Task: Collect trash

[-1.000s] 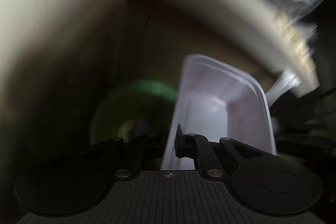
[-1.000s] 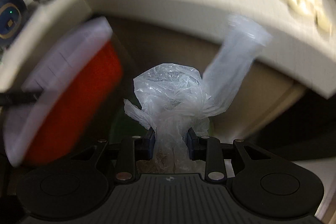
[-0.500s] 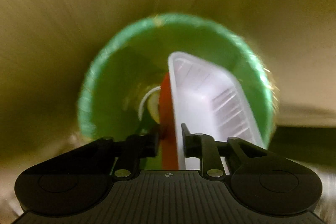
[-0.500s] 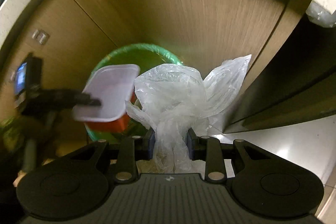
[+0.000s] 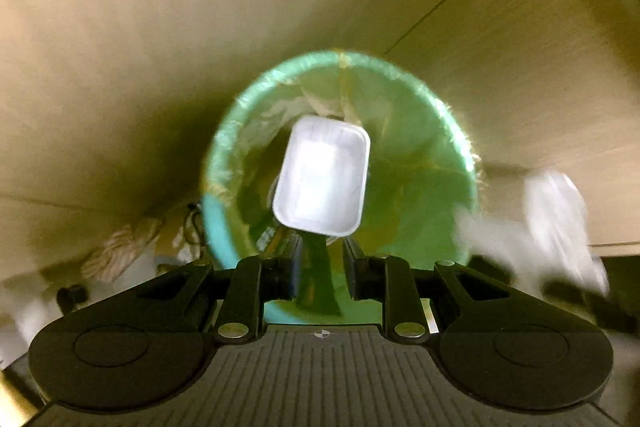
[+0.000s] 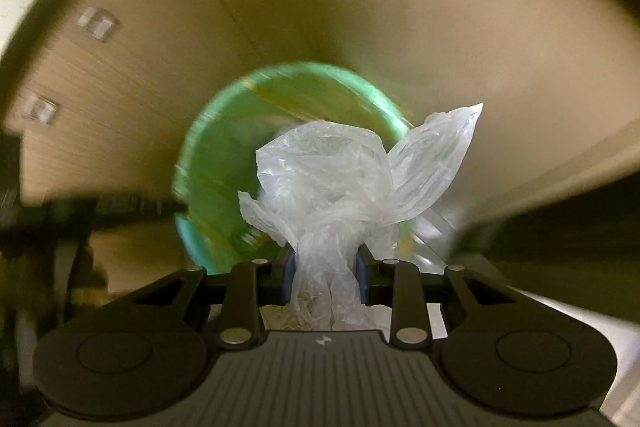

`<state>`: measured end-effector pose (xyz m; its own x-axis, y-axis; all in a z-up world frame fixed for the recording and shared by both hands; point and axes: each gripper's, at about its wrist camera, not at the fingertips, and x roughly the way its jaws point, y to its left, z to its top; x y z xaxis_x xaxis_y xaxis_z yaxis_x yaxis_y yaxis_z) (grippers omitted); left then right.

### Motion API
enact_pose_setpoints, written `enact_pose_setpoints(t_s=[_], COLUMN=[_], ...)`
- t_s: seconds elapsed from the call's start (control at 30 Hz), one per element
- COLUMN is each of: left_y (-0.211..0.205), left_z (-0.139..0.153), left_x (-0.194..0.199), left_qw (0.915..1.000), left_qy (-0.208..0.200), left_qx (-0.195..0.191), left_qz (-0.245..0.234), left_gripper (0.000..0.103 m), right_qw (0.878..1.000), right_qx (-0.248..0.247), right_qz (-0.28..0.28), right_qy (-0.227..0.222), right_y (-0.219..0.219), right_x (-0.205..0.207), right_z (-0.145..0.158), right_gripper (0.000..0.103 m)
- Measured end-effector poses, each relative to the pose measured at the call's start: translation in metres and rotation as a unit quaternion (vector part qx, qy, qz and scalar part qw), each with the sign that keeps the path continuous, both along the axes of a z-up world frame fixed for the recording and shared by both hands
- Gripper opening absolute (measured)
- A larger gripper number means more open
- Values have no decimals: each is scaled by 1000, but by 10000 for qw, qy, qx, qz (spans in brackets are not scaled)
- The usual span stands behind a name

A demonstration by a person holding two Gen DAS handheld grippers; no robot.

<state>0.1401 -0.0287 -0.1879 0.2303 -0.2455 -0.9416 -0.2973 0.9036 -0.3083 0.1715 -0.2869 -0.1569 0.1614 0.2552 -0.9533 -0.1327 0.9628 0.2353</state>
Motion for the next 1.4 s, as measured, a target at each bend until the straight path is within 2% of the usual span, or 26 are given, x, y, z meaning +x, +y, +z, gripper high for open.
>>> enact_pose_setpoints(t_s=[0.17,0.4,0.47,0.53,0.57,0.67,0.8,0.93,1.03,1.13,1.17,1.2,1.27,1.33,1.37,1.4], left_y=[9,26,31,32,33,35,33,31,30,24,20,16,6,-8,-12,-16], left_z=[40,78,83,85,86,88,100,132,171,213,228,242,269,292,298,304], left_x=[-16,-10,-8,-5,-4,1,13,27,37,38,36,33,19,1,-6,-16], left_qw=[9979,9947,9945,9945,9948,9955,9948,9880,9741,9509,9430,9356,9184,9043,8992,8943], left_qy=[-256,-640,-693,-715,-712,-704,-775,-1235,-1917,-2753,-3002,-3229,-3679,-4004,-4130,-4242], left_qx=[581,779,761,746,720,634,544,383,275,466,569,668,882,1153,1189,1216], left_qz=[111,189,181,162,140,-9,-361,-840,-1164,-1335,-1316,-1263,-1156,-926,-820,-735], left_gripper=[25,25,25,25,25,25,25,25,25,25,25,25,25,20,16,16], right_qw=[9991,9980,9981,9981,9982,9989,9999,9981,9952,9864,9797,9728,9512,9285,9241,9240], right_qx=[302,416,323,209,167,71,59,137,139,-2,-20,-39,-82,-51,-23,55], right_qz=[240,454,510,570,568,445,17,-577,-920,-1059,-1059,-1048,-983,-864,-744,-627], right_qy=[-184,166,99,-40,-93,-93,117,154,-287,-1258,-1701,-2065,-2925,-3611,-3749,-3772], right_y=[40,75,80,84,85,85,75,61,54,57,59,60,62,60,60,61], right_x=[38,71,74,73,72,75,78,68,53,37,30,24,8,-8,-12,-15], right_z=[1,-23,-22,-19,-17,-16,-15,6,47,109,135,154,196,227,239,247], right_gripper=[29,31,35,47,50,51,51,51,51,52,55,62,82,87,87,87])
